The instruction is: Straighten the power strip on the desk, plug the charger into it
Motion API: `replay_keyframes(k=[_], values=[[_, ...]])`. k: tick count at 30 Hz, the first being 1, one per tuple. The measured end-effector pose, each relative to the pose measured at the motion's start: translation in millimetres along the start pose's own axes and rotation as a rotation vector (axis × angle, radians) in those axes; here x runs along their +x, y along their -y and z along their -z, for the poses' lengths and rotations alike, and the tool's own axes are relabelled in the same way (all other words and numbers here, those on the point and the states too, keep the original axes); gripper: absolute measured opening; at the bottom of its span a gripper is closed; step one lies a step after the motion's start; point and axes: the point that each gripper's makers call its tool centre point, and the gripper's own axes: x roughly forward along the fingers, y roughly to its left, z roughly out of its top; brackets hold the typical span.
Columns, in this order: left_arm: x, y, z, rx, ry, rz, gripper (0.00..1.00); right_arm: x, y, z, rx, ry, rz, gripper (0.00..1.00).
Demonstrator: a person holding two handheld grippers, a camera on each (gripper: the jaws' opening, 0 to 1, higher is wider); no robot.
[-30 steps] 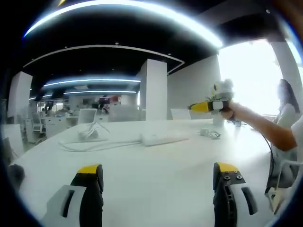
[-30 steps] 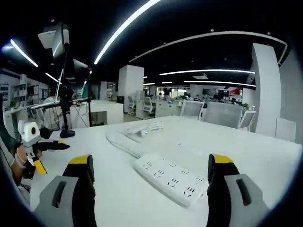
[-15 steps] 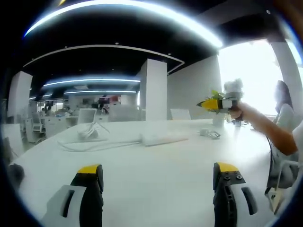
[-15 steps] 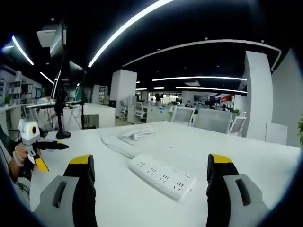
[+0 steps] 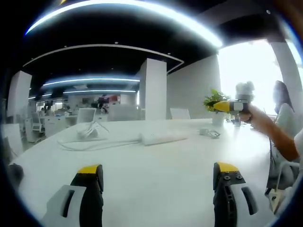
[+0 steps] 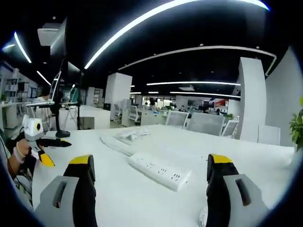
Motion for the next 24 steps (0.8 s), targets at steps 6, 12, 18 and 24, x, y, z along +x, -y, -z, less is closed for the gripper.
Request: replay_keyframes(k=[6, 12, 18, 24], values=[[1.2, 1.6, 0.7, -0.004, 0.0, 0.007, 0.99, -16.7, -2.2, 0.3, 0.017, 0.025, 0.006, 0.98], [1.5, 2.8, 0.6, -0.003, 0.001, 0.01, 0.99, -29.8, -7.1, 2.6, 0.04, 0.038, 0.005, 0.98], [1.0, 0.4, 0.6, -0.006, 0.003, 0.006, 0.99, -41.5, -14.8, 6.5, 0.061, 0.051, 0.005, 0.98], [1.2, 1.1, 1.4, -0.012, 0.006, 0.007, 0.99, -52.2, -16.9, 11.9, 0.077, 0.069, 0.03, 0.98]])
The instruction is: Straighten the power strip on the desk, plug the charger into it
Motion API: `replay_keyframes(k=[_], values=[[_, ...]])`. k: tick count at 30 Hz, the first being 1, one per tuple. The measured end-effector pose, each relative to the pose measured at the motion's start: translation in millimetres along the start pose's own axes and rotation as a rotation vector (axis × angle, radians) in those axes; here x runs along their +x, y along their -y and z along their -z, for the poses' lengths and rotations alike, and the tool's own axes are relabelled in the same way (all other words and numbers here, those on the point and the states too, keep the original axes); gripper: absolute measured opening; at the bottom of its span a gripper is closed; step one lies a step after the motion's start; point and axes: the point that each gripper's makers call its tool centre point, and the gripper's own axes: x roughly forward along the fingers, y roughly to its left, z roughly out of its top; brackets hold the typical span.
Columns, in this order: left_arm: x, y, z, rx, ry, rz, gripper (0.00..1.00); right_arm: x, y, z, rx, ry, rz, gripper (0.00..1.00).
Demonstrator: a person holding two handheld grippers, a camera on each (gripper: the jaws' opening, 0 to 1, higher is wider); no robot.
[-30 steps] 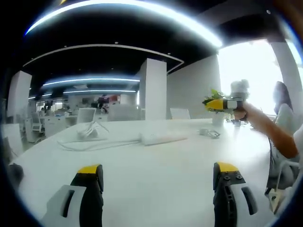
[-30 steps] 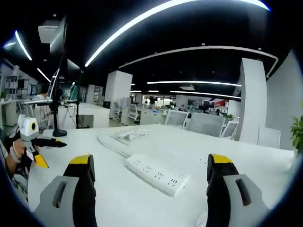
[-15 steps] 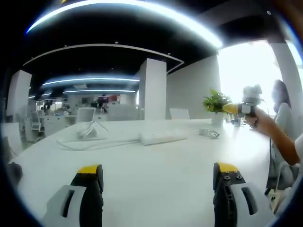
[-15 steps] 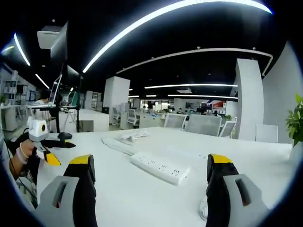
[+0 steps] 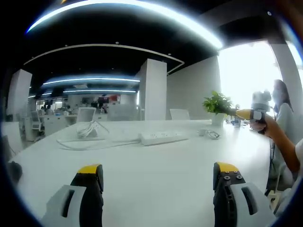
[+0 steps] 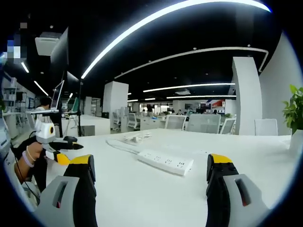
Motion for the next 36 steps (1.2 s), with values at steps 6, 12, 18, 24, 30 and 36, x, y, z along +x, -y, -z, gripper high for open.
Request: replay_keyframes(k=[6, 12, 18, 24, 30, 36], values=[[0.3, 2.1, 0.0, 0.001, 0.0, 0.003, 0.99, -10.3, 0.4, 6.0, -0.001, 0.009, 0.04, 0.98], [0.8, 1.6, -0.6, 0.0, 0.001, 0.001, 0.99, -19.5, 3.5, 11.9, 0.004, 0.023, 0.084, 0.98], [0.9, 2.4, -1.0, 0.001, 0.003, 0.0, 0.99, -23.6, 3.7, 14.1, 0.011, 0.03, 0.102, 0.98], [0.2, 1.8, -2.9, 0.001, 0.008, -0.005, 0.99, -27.8, 2.7, 22.6, 0.015, 0.019, 0.122, 0.98], [0.0, 0.7, -5.0, 0.007, 0.01, -0.008, 0.99, -32.6, 4.6, 27.9, 0.031, 0.014, 0.139, 0.96], [0.4, 1.9, -3.9, 0.008, 0.008, -0.007, 0.99, -35.8, 7.7, 28.8, 0.034, 0.022, 0.148, 0.95]])
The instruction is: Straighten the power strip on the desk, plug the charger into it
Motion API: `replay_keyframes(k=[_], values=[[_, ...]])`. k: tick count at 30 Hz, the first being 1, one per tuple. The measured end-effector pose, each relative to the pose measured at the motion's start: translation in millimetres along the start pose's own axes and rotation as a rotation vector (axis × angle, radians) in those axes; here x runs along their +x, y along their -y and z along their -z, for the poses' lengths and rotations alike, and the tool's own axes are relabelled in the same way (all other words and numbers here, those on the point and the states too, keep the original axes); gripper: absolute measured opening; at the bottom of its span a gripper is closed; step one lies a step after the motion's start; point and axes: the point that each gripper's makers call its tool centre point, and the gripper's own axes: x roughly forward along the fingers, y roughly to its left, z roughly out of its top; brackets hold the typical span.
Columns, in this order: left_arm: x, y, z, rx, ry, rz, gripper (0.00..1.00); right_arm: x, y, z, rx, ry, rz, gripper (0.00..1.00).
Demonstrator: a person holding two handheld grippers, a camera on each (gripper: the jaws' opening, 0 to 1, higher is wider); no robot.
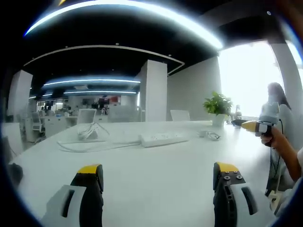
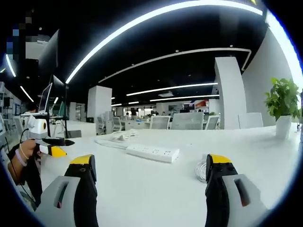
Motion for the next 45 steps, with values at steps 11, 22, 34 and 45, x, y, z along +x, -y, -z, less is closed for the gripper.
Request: replay_keyframes(k=[11, 22, 34, 45], values=[[1.7, 2.1, 0.6, 0.003, -0.002, 0.005, 0.99, -2.3, 3.1, 1.0, 0.0, 0.007, 0.009, 0.94], [2.6, 2.9, 1.9, 0.002, -0.003, 0.009, 0.99, -1.7, 10.7, -5.2, -0.013, 0.015, 0.026, 0.95], [1.3, 2.3, 3.4, -0.003, -0.002, 0.013, 0.99, 10.3, 25.0, -27.1, -0.082, 0.029, 0.046, 0.97], [-1.5, 0.4, 3.7, -0.007, 0.003, 0.01, 0.99, 27.9, 39.9, -41.5, -0.085, 0.035, 0.016, 1.0]])
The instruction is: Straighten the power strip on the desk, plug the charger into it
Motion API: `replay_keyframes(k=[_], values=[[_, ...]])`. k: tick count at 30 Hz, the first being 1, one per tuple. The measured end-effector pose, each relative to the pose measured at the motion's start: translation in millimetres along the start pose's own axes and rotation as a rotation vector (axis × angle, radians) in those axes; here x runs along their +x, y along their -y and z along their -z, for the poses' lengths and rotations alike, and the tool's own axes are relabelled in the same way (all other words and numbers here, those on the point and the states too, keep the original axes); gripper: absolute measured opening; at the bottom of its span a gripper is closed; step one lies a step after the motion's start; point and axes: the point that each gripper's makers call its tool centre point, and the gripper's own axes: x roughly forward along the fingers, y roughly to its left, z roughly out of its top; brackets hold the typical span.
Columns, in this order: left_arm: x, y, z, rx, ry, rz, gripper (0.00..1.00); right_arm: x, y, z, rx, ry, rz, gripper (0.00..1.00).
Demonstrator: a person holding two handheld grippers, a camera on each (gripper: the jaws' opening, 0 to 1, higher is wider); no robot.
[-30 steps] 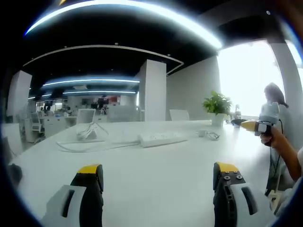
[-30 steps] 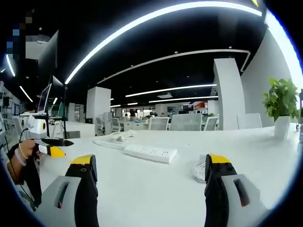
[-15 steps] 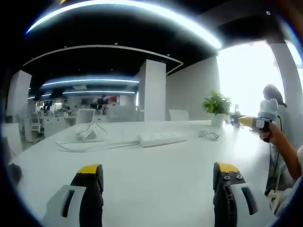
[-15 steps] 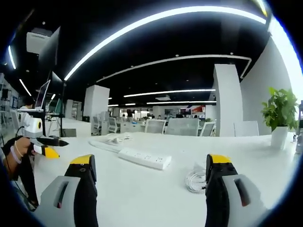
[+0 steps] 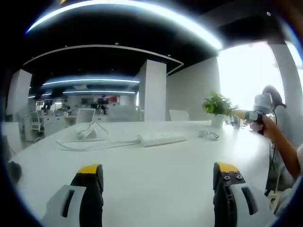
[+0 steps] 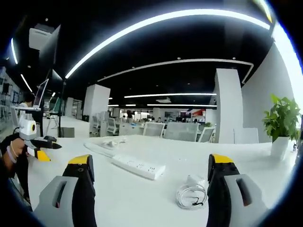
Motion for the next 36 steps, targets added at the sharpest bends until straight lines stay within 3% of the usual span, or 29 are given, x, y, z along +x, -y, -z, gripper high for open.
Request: replay_keyframes(k=[11, 17, 24, 36], values=[[-1.7, -5.1, 1.6, -0.004, -0.002, -0.01, 0.99, 13.9, 16.3, -8.1, 0.005, 0.009, 0.002, 1.0], [-2.1, -5.6, 2.1, -0.005, -0.003, -0.011, 0.99, 23.5, 35.2, -14.0, -0.008, 0.016, 0.023, 1.0], [-3.7, -5.1, 2.4, -0.004, -0.004, -0.01, 0.99, 35.3, 59.6, -9.7, -0.003, 0.011, 0.039, 1.0], [-5.1, -7.2, 1.3, -0.005, -0.005, -0.017, 0.99, 59.2, 90.6, -7.0, 0.024, 0.071, 0.029, 1.0]])
